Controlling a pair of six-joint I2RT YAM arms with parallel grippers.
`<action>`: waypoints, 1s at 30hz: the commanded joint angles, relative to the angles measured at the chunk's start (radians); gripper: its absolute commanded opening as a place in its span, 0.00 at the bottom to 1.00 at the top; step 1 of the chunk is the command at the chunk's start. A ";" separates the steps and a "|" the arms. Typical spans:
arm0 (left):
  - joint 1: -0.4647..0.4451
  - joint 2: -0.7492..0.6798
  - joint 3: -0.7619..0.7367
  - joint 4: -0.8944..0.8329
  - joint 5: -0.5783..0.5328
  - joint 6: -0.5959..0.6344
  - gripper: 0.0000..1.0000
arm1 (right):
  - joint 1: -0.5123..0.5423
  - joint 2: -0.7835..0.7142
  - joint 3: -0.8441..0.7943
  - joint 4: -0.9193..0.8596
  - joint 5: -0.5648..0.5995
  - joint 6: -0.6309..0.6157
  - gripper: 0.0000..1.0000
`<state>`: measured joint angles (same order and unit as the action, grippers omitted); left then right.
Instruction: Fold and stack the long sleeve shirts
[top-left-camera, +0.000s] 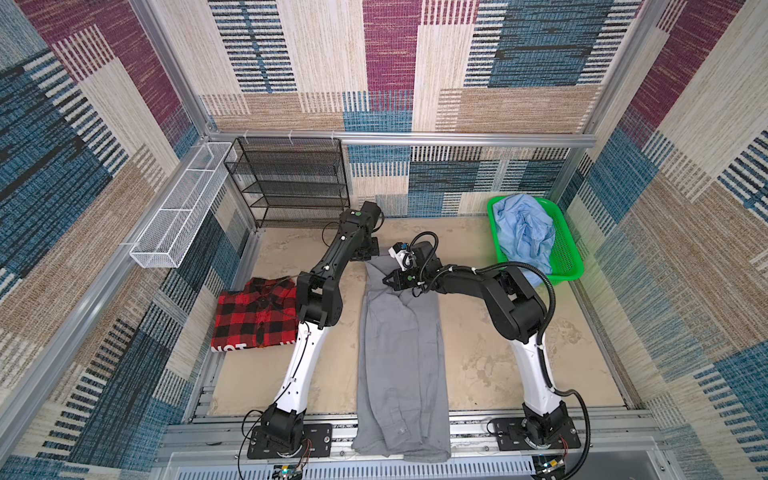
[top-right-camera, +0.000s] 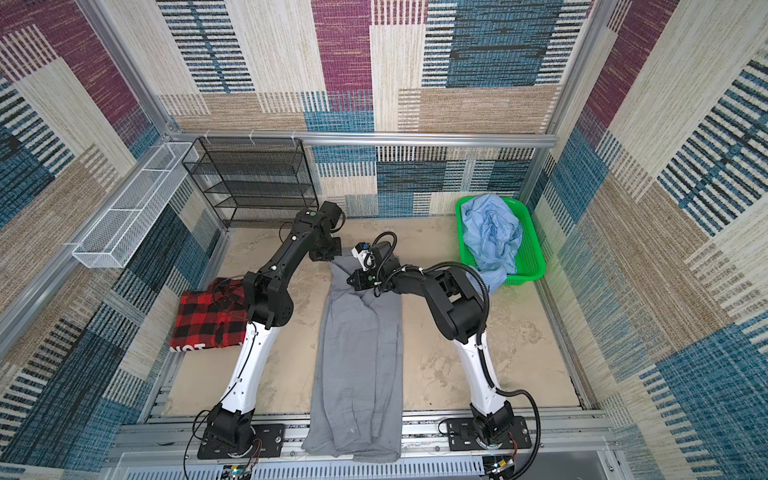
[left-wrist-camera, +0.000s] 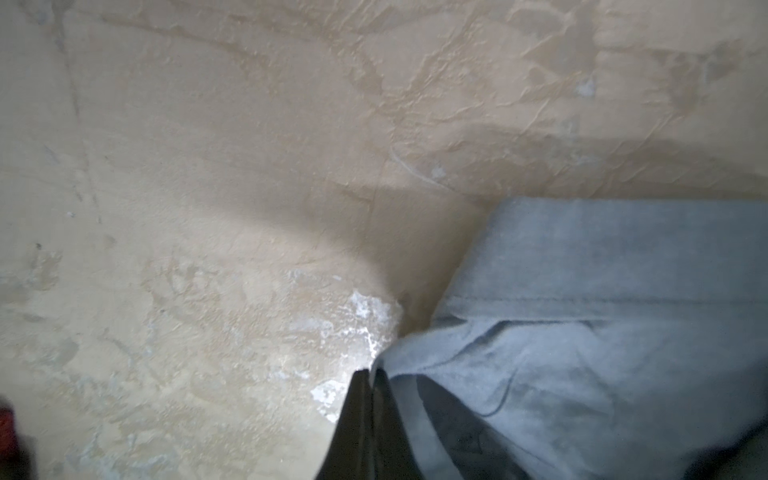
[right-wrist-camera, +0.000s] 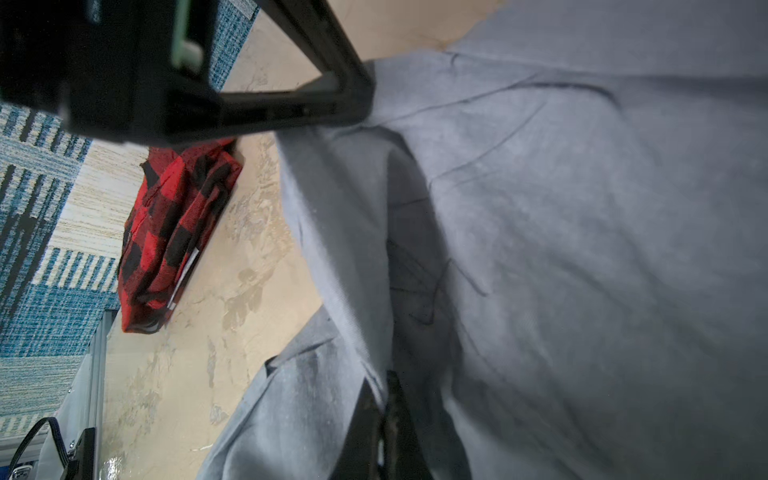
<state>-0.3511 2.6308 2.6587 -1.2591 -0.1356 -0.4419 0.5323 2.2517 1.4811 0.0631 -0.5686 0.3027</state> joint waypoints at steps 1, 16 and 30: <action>0.004 -0.008 0.025 -0.008 -0.077 0.044 0.09 | 0.000 0.023 0.015 -0.028 0.009 0.013 0.00; 0.004 -0.123 -0.026 -0.008 -0.107 0.032 0.60 | -0.003 0.008 -0.008 0.007 0.003 0.024 0.00; 0.015 -0.617 -0.887 0.212 -0.077 -0.123 0.65 | -0.003 -0.053 0.094 -0.057 0.027 -0.009 0.47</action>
<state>-0.3344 2.0823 1.8748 -1.1522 -0.2729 -0.5037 0.5282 2.1757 1.5341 0.0296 -0.5282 0.3050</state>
